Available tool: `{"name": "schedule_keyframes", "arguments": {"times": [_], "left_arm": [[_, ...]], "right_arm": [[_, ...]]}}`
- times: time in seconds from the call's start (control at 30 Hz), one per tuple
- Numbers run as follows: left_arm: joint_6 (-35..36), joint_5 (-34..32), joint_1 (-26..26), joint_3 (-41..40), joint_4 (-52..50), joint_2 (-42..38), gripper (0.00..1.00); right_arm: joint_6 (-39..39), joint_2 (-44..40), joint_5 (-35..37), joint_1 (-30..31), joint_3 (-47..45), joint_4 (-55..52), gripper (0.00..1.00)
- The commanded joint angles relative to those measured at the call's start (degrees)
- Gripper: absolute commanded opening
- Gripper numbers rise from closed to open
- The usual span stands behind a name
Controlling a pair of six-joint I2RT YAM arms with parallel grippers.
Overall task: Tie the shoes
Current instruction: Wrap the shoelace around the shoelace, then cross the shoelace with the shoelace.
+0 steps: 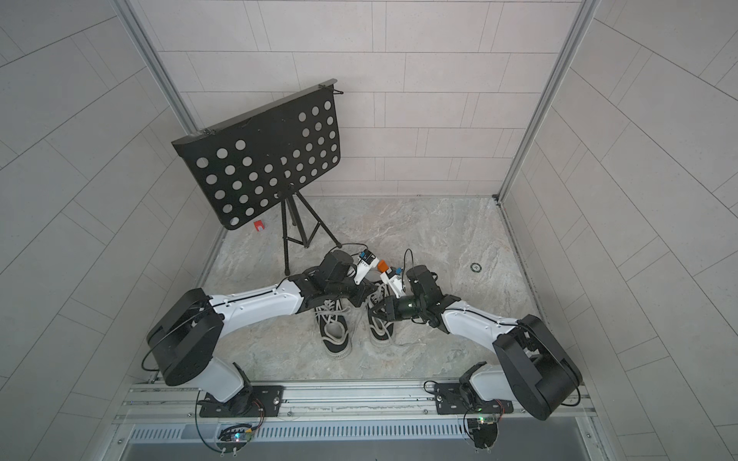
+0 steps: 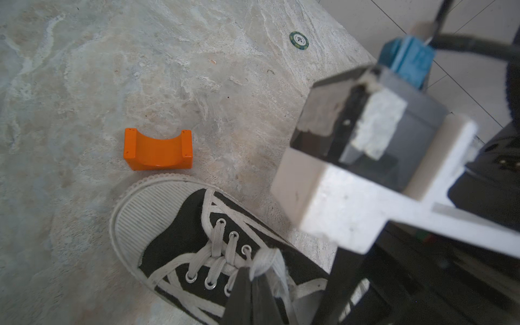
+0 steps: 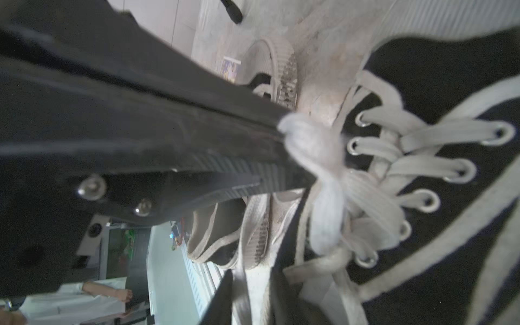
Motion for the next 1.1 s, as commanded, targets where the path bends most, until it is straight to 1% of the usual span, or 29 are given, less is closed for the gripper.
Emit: {"name": "schedule_keyframes", "arguments": {"times": [0.0,0.07,0.2,0.3,0.43,0.57,0.73,0.87,0.93,1.07], "left_arm": [[-1.46,0.52,0.46,-1.36,2.16,-1.59,0.05],[-2.39,1.06,0.63,-1.95,3.11,-2.13,0.05],[-4.17,2.29,0.81,-3.22,4.97,-3.24,0.07],[-5.41,3.53,0.82,-4.31,6.34,-3.84,0.07],[-7.48,5.90,0.80,-6.38,9.18,-4.11,0.08],[-9.51,8.70,0.82,-8.92,12.22,-4.11,0.08],[-11.33,7.36,0.84,-11.56,13.94,-4.88,0.10],[-11.87,7.12,0.91,-12.74,14.31,-6.11,0.22],[-12.13,6.27,1.09,-13.62,14.31,-7.24,0.30],[-13.94,4.89,2.39,-16.71,16.42,-10.66,0.49]], "right_arm": [[-2.05,-1.70,1.39,0.24,1.01,-3.96,0.05],[-3.73,-3.42,3.63,0.15,1.08,-9.20,0.02],[-5.90,-7.72,8.12,-0.47,0.18,-17.88,0.02],[-6.42,-10.05,10.15,-1.86,-0.46,-21.91,0.02],[-6.22,-11.73,11.93,-4.14,-0.69,-23.90,0.02],[-6.28,-11.02,12.43,-6.33,-0.15,-24.44,0.02],[-7.45,-8.05,12.33,-6.54,1.66,-24.79,0.01],[-8.31,-6.23,11.90,-6.54,2.43,-24.46,0.01],[-8.59,-5.95,11.90,-6.60,2.75,-24.57,0.01],[-9.05,-5.47,11.98,-6.55,3.49,-24.79,0.01]]}}
